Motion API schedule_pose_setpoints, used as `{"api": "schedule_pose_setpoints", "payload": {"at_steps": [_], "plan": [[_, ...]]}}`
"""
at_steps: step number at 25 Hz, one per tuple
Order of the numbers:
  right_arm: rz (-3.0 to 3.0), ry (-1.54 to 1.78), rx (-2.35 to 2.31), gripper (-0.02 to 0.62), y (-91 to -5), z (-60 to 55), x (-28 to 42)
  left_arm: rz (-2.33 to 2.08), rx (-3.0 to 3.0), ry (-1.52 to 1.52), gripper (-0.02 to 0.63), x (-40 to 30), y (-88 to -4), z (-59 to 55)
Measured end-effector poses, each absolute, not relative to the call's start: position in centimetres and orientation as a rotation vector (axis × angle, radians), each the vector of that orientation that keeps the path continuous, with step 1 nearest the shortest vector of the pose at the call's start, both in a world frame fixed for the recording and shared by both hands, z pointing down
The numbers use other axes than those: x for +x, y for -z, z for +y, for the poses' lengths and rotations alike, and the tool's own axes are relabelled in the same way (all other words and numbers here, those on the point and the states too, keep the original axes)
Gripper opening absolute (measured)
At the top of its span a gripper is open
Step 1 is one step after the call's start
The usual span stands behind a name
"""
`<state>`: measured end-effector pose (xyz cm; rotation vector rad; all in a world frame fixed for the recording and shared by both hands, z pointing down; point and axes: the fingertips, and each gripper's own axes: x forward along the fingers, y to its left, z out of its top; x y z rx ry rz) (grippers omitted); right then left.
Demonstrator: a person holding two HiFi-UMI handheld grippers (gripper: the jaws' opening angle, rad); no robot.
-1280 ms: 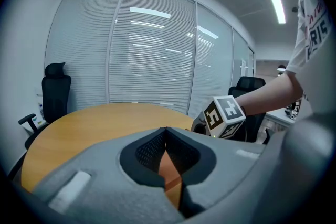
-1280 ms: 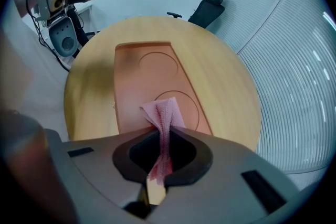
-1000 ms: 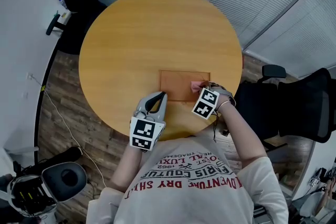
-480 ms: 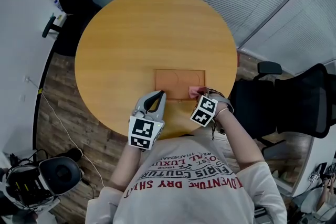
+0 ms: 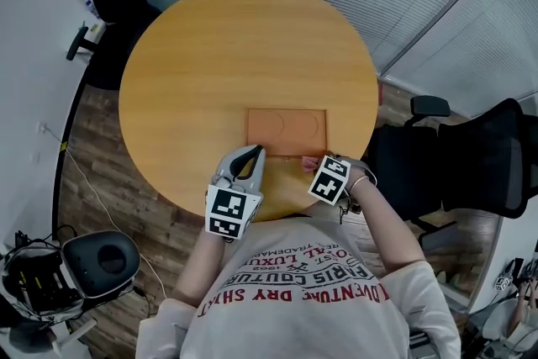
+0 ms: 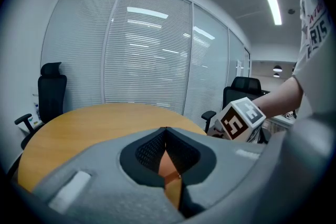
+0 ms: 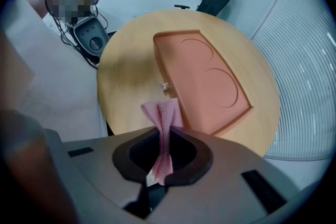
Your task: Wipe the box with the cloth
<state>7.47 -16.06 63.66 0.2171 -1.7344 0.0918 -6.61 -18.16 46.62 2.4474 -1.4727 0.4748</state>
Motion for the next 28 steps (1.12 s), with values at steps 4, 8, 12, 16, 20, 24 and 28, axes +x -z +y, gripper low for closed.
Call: {"api": "schedule_pose_setpoints", "payload": {"at_steps": [4,8,12,16,20,24,28], "plan": [[-1.772,-0.053,0.234,0.031,-62.4,-15.1,7.6,-1.49,2.434,-0.482,0.009,-6.2,-46.6,-17.3],[-1.879,-0.059,0.368,0.031,-59.1,-16.8,5.9,-1.509,2.433,-0.47,0.009,-6.8,-46.2,-17.0],[-2.057,-0.105,0.571,0.031,-54.1,-19.1,5.6,-1.549,2.434,-0.458,0.009,-6.3,-44.9,-16.6],[-2.296,-0.155,0.79,0.031,-49.0,-21.6,4.1,-1.595,2.438,-0.424,0.009,-7.4,-43.5,-16.9],[-2.458,-0.119,0.953,0.031,-44.5,-22.2,4.3,-1.638,2.465,-0.382,0.009,-7.5,-41.2,-16.7],[-2.573,-0.073,1.136,0.031,-41.6,-22.9,3.8,-1.662,2.507,-0.324,0.009,-8.7,-39.3,-17.6],[-2.675,-0.083,1.275,0.031,-39.3,-22.4,4.1,-1.68,2.518,-0.269,0.009,-9.3,-38.1,-18.0]]}}
